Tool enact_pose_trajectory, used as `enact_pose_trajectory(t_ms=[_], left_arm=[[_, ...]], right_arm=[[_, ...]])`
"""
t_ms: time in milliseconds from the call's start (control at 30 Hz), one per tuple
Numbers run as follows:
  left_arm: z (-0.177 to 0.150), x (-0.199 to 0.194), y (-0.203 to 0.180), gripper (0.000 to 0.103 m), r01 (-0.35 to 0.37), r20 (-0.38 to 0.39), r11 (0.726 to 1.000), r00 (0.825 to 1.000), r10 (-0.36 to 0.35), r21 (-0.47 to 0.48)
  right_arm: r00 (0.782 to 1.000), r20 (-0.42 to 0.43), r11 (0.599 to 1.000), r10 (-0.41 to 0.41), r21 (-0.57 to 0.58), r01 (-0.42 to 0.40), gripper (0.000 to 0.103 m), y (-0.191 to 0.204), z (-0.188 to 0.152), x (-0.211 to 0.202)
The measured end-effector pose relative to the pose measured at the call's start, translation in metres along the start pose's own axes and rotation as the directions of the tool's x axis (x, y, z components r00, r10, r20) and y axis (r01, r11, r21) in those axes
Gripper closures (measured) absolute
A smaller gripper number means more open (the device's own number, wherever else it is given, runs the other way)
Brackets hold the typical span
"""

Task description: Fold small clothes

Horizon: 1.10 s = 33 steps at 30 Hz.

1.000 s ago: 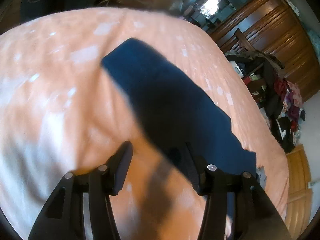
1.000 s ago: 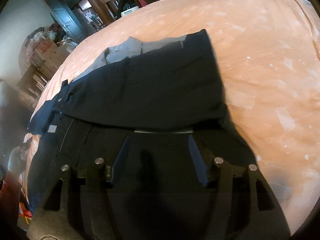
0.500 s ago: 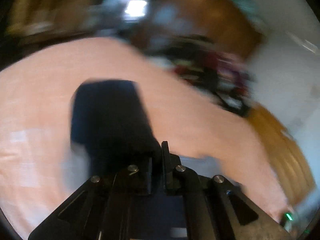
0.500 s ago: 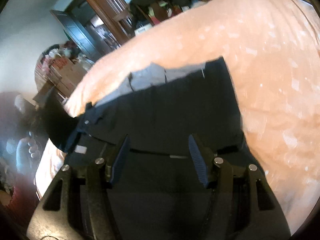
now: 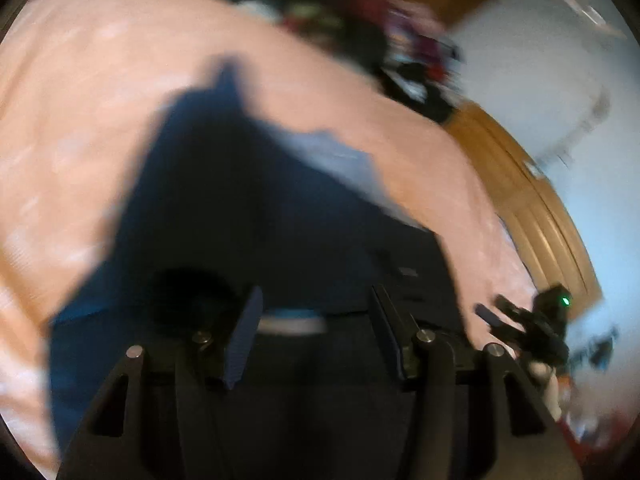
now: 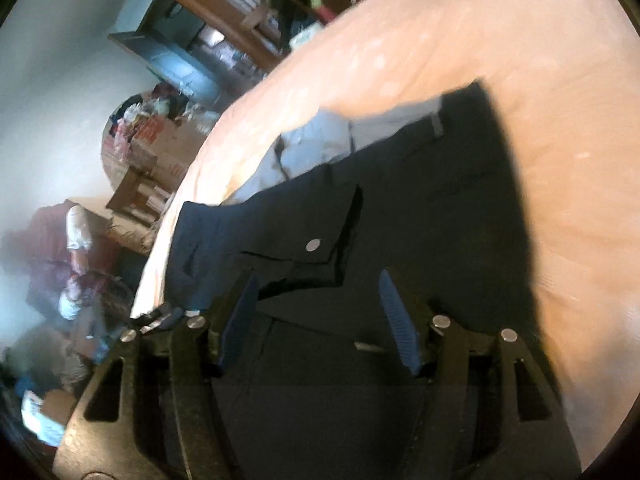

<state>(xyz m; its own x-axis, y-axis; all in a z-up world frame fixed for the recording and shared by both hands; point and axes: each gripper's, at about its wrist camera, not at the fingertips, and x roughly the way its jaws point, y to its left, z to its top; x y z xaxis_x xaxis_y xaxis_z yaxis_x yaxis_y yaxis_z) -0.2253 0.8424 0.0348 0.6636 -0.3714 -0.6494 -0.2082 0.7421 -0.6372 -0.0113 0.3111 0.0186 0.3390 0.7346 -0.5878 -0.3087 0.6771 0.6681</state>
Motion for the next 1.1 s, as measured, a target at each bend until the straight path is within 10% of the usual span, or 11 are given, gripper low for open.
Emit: enact_pose_trajectory(t_ms=[100,600,700,1100], left_arm=[[-0.012,0.001,0.028,0.064,0.063,0.025,0.994,0.998,-0.061,-0.093],[-0.036,-0.014,0.018,0.063,0.062,0.081,0.998,0.995,-0.061,-0.019],[-0.04,-0.025,-0.005,0.052,0.015,0.11,0.998,0.994,-0.022,0.057],[-0.05,-0.049,0.01,0.044,-0.046,0.171,0.999,0.984,0.049,-0.022]], right_arm=[[0.996,-0.081,0.999,0.022,0.034,-0.019,0.042,-0.007,0.012,0.036],[0.974,-0.211,0.991,0.078,0.126,-0.052,0.051,-0.01,0.031,0.108],[0.97,-0.215,0.986,0.115,0.145,-0.084,0.092,-0.006,0.031,0.113],[0.994,0.044,0.993,0.1,0.054,-0.102,0.093,-0.012,0.052,-0.023]])
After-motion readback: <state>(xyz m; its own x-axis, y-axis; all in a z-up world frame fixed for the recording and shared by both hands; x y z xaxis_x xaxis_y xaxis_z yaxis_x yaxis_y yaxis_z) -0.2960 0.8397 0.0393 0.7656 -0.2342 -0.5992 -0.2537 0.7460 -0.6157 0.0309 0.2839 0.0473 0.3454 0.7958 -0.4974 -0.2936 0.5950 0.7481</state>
